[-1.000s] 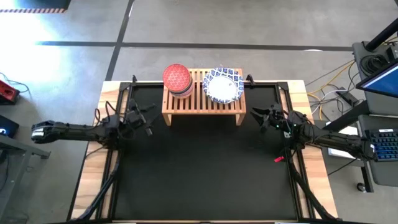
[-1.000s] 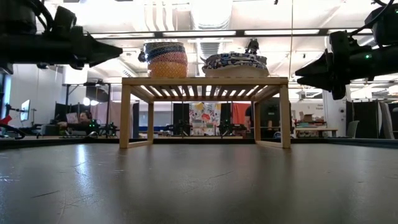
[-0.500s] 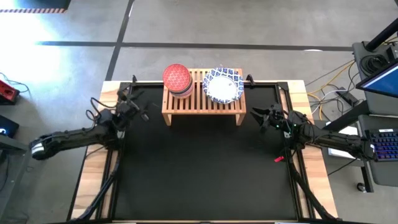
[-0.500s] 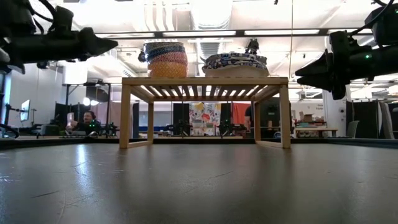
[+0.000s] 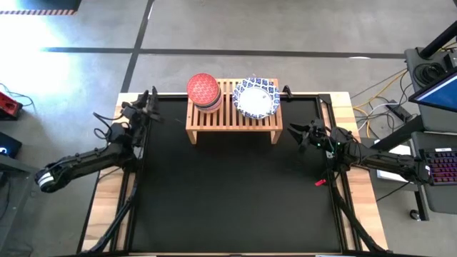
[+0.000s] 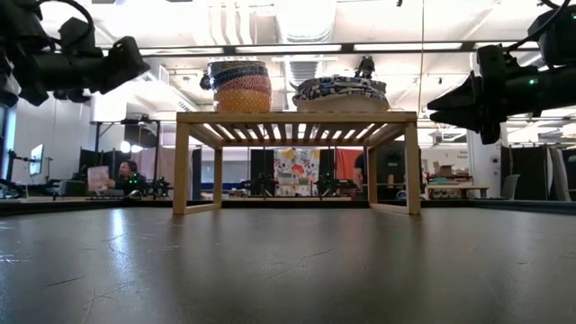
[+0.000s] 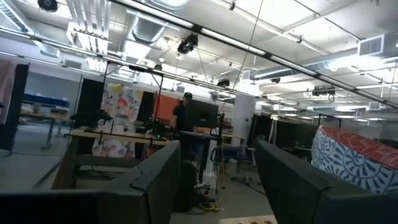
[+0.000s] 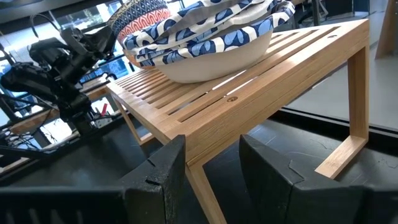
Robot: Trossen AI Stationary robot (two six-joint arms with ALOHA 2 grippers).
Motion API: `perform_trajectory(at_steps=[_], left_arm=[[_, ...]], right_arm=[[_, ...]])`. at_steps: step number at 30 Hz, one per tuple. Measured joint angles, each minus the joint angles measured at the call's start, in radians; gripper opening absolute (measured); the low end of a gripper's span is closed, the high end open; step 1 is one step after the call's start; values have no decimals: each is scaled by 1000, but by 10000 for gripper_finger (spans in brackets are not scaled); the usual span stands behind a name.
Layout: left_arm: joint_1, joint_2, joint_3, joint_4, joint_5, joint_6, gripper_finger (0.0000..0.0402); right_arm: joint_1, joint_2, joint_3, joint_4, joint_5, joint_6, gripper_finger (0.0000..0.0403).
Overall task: Place and stack bowls onto a shelf
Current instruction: Return to Home Position
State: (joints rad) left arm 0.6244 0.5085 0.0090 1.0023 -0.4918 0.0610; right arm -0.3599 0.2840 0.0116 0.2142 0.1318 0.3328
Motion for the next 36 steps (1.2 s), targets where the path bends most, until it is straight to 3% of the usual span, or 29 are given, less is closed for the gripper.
perform_trajectory(at_steps=[10,23,36], left_arm=[[-5,-2,0,-15,-1,4,193],[-8,-333,0,-499,4,4,193],[-9,-509,0,-727,4,4,193]], right_arm=[[0,0,0,0,0,0,139],[0,0,0,0,0,0,139],[0,0,0,0,0,0,139]])
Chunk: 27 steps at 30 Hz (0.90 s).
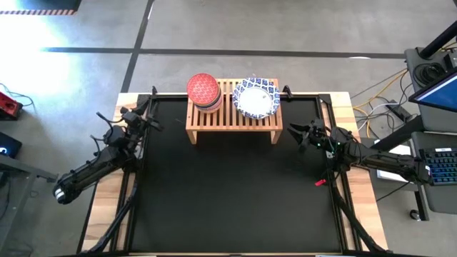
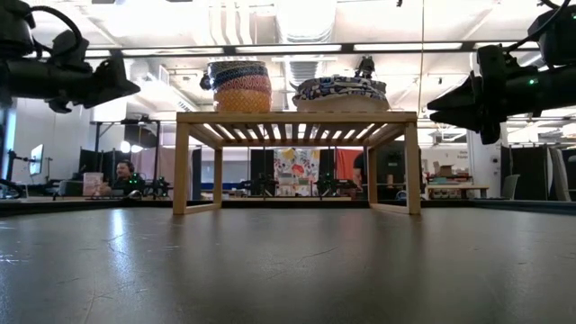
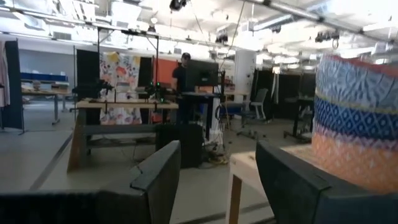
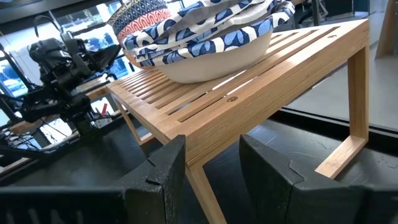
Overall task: Place and stack bowls onto a shelf
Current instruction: Return to Home Position
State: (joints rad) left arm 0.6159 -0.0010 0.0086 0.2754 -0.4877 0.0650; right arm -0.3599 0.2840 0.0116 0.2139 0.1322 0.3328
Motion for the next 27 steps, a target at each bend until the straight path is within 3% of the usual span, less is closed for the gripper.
perform_trajectory(at_steps=[7,27], left_arm=[[-1,1,0,-75,1,0,193],[-1,21,0,-75,1,0,193]], right_arm=[[0,0,0,0,0,0,139],[0,0,0,0,0,0,139]])
